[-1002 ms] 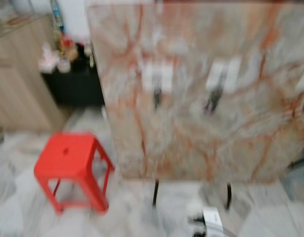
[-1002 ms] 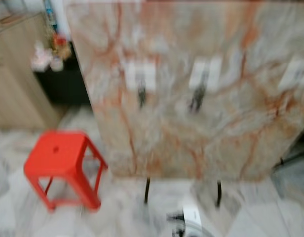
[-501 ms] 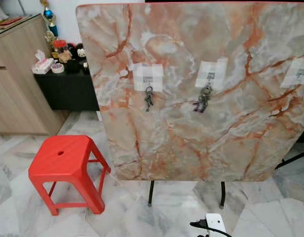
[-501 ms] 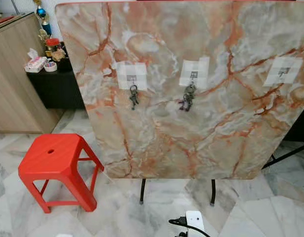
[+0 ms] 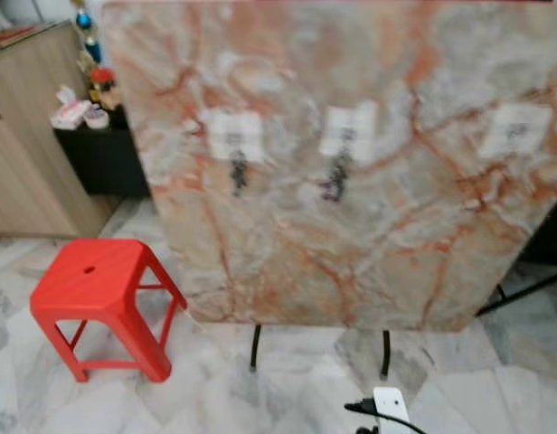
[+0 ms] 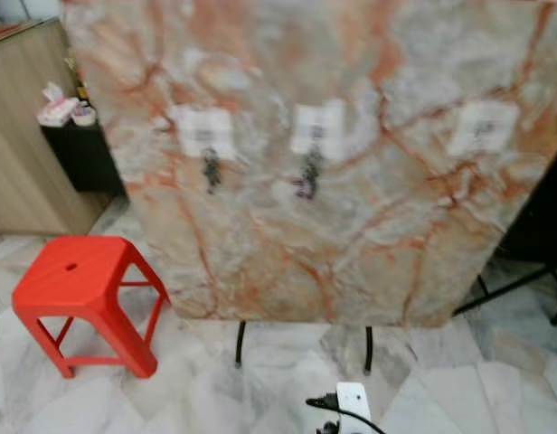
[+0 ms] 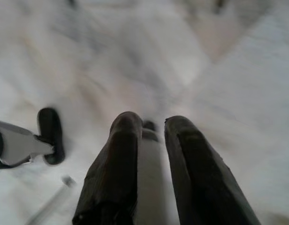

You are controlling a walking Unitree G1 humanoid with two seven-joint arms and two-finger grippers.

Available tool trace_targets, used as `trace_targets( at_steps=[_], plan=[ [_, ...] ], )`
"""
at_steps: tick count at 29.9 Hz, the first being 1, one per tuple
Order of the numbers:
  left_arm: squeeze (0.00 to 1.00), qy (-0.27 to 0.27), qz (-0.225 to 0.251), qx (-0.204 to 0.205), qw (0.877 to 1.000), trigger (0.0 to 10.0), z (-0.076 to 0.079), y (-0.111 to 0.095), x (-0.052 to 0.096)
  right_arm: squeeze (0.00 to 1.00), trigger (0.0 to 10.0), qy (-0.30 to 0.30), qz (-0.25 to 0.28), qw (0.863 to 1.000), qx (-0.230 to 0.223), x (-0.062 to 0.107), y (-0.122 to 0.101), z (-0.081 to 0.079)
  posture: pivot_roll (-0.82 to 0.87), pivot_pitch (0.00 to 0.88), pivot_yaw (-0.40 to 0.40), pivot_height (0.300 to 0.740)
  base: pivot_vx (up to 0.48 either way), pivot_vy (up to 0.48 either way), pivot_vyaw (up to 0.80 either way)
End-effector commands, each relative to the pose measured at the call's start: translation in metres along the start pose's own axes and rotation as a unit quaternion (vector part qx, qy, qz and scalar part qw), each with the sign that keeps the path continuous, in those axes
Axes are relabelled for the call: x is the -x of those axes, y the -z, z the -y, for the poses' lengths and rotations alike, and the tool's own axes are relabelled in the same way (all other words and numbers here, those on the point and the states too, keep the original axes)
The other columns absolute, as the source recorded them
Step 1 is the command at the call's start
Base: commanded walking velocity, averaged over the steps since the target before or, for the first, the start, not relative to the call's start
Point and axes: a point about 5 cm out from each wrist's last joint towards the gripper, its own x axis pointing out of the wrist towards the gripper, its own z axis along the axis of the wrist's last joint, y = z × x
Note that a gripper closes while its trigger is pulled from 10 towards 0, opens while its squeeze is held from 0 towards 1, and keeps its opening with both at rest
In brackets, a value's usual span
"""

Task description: Hang keys on a hook

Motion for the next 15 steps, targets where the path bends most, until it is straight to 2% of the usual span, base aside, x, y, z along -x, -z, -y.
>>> trace_targets(
  at_steps=[1, 15],
  plan=[
    [0.00, 0.005, -0.005, -0.005, 1.000, 10.0, 0.0011, 0.0033, 0.0002, 0.00, 10.0, -0.007, 0.018, 1.000, 0.001, -0.0011, -0.0122, -0.0069, 0.01, 0.025, -0.002, 0.740, 0.000, -0.472, 0.00],
    [0.00, 0.006, -0.007, -0.007, 1.000, 10.0, 0.0025, 0.0043, 0.0002, 0.00, 10.0, 0.001, 0.020, 1.000, -0.003, -0.0012, -0.0123, -0.0064, 0.01, 0.032, -0.001, 0.740, 0.000, -0.475, 0.00]
  ],
)
